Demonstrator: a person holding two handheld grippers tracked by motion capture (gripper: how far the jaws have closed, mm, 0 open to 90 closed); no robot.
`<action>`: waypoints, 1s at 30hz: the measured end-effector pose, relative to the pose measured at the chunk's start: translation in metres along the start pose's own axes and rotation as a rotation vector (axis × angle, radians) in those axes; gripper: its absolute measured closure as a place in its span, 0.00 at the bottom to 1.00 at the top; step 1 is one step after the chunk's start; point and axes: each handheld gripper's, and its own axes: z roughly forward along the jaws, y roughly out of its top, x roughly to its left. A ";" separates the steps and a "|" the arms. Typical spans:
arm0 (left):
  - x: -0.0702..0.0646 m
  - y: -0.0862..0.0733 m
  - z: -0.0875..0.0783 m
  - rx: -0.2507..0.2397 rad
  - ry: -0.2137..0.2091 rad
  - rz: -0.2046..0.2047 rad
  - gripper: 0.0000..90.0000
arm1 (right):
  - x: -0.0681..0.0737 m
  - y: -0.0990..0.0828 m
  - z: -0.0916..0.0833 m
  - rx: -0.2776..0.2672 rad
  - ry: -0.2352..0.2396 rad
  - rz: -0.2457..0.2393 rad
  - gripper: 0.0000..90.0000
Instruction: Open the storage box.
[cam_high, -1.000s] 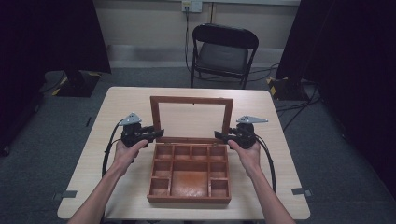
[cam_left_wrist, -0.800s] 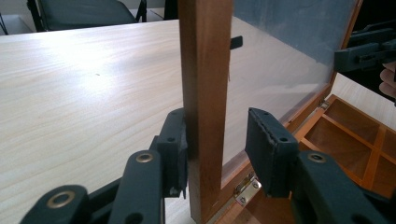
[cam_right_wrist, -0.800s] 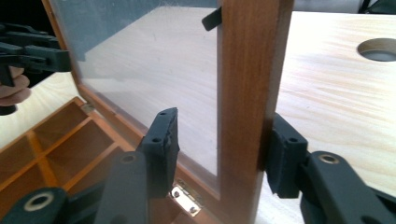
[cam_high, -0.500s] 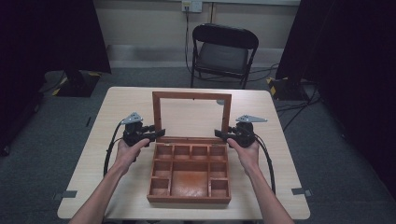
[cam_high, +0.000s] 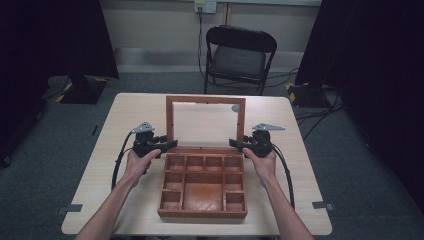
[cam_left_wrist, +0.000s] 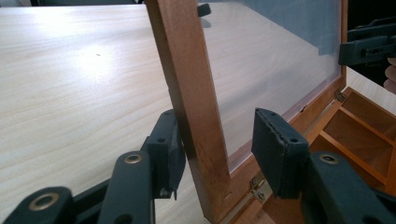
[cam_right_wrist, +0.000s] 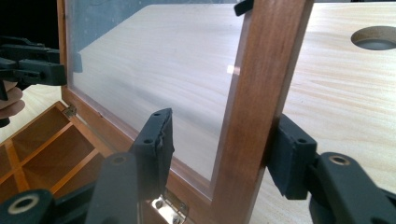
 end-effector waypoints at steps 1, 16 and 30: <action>0.000 -0.001 0.001 0.007 0.001 -0.006 0.59 | 0.000 0.000 0.001 0.002 0.002 0.002 0.50; 0.005 -0.008 0.009 0.061 -0.009 -0.042 0.50 | -0.005 -0.009 0.016 0.049 -0.014 0.052 0.38; 0.009 -0.012 0.013 0.093 -0.009 -0.083 0.42 | -0.008 -0.013 0.019 0.080 -0.030 0.074 0.29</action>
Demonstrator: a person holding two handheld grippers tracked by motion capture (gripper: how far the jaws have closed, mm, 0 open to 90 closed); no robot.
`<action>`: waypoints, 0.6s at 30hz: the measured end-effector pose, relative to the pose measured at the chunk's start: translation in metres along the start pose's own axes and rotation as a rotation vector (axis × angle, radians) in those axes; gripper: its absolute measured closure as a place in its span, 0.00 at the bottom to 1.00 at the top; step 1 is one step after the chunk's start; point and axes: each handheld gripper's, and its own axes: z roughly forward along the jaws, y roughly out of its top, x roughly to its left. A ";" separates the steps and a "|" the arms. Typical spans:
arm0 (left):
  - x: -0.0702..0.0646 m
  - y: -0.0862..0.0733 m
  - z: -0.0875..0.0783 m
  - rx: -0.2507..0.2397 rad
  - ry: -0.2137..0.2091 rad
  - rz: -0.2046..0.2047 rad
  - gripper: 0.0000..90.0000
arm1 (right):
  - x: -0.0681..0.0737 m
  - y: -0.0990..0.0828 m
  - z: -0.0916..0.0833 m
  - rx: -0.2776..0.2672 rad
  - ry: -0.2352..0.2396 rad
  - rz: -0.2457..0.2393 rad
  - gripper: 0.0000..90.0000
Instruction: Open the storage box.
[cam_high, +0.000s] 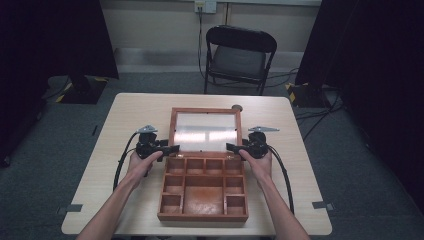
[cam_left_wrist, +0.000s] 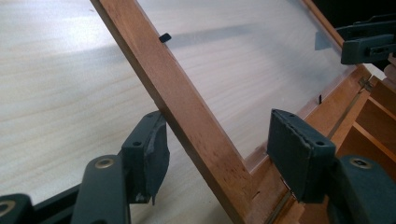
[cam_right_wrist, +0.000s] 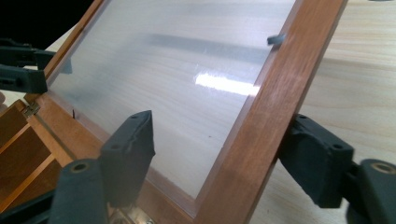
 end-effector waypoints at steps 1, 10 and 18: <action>0.001 -0.001 0.001 -0.008 -0.010 -0.012 0.42 | 0.000 0.000 0.000 0.001 -0.001 0.003 0.29; 0.004 -0.002 0.003 0.001 -0.017 -0.055 0.42 | 0.001 -0.002 0.004 0.030 -0.008 -0.001 0.24; 0.005 -0.004 0.004 0.001 -0.020 -0.079 0.40 | -0.001 -0.004 0.006 0.042 -0.002 0.020 0.23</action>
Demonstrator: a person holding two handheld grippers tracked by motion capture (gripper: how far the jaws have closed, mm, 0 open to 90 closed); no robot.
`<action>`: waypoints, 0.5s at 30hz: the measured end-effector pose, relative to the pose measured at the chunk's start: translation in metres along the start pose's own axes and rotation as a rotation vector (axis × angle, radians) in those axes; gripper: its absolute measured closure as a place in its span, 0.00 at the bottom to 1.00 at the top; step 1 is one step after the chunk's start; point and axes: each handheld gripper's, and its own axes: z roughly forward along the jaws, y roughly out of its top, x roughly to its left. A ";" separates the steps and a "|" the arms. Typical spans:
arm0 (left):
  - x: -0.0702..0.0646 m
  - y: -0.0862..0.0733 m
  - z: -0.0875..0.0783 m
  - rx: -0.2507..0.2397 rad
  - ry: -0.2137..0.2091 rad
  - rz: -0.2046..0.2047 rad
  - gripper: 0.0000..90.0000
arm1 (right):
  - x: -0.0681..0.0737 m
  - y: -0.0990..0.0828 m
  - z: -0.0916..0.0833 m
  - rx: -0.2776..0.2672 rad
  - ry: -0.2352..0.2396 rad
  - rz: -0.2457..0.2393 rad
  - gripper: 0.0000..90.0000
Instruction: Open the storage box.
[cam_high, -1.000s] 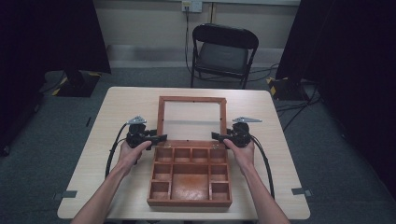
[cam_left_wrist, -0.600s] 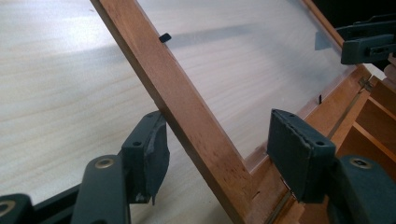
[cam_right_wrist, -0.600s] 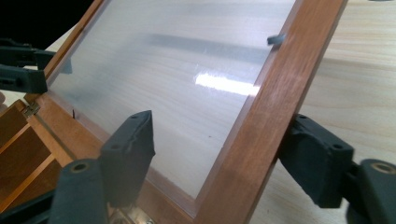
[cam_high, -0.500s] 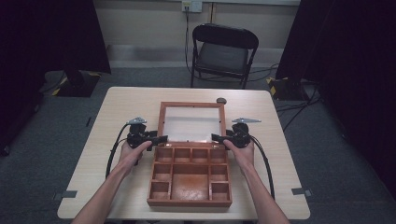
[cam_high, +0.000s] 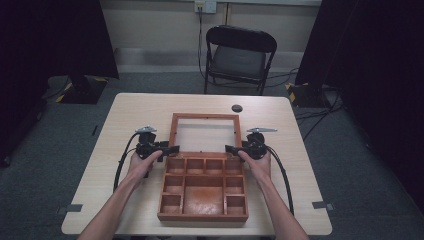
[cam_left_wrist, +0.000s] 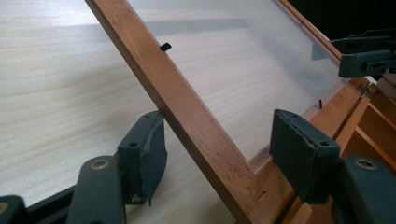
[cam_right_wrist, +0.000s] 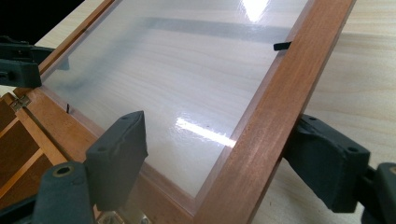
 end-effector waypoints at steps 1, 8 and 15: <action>0.000 0.000 0.000 0.001 0.002 0.003 0.40 | 0.000 0.000 0.000 0.001 0.000 0.002 0.23; 0.003 0.000 0.001 0.012 -0.007 -0.022 0.38 | -0.001 -0.001 0.001 0.012 0.000 0.025 0.23; 0.002 -0.002 0.003 0.014 0.020 -0.008 0.36 | -0.008 -0.004 0.003 0.039 0.023 0.075 0.21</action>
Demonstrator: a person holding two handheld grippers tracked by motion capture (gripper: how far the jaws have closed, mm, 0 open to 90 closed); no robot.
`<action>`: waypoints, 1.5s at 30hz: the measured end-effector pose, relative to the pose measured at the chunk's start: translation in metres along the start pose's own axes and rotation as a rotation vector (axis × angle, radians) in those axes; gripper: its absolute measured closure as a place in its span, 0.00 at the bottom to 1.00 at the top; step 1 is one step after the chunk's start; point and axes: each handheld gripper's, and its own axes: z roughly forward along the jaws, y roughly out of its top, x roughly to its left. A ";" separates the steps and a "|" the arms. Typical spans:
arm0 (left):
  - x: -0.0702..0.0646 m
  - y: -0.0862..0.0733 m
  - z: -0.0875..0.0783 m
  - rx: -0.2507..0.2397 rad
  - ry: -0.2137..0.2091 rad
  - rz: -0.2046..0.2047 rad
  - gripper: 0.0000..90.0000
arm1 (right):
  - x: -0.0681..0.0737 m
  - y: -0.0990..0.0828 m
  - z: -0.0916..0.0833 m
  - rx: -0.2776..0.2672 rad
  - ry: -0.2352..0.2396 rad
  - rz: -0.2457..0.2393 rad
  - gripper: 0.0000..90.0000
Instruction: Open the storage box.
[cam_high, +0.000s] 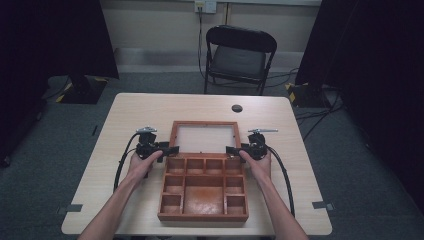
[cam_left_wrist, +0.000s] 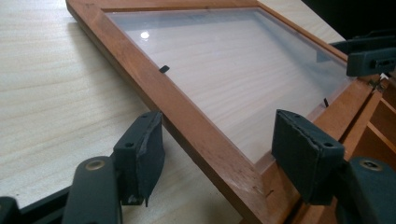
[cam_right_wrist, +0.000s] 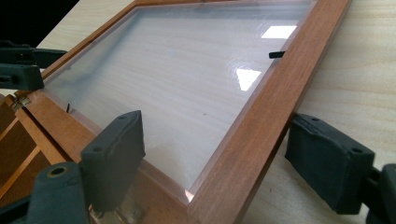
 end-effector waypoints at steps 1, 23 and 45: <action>0.000 0.000 0.000 0.004 0.002 0.002 0.36 | 0.001 0.001 0.000 0.002 -0.006 0.002 0.21; -0.007 0.002 -0.027 0.005 0.046 0.070 0.27 | 0.007 0.009 -0.037 -0.062 -0.044 -0.060 0.24; -0.017 -0.025 -0.081 0.045 0.164 0.170 0.24 | 0.011 -0.032 -0.105 -0.062 -0.092 -0.115 0.22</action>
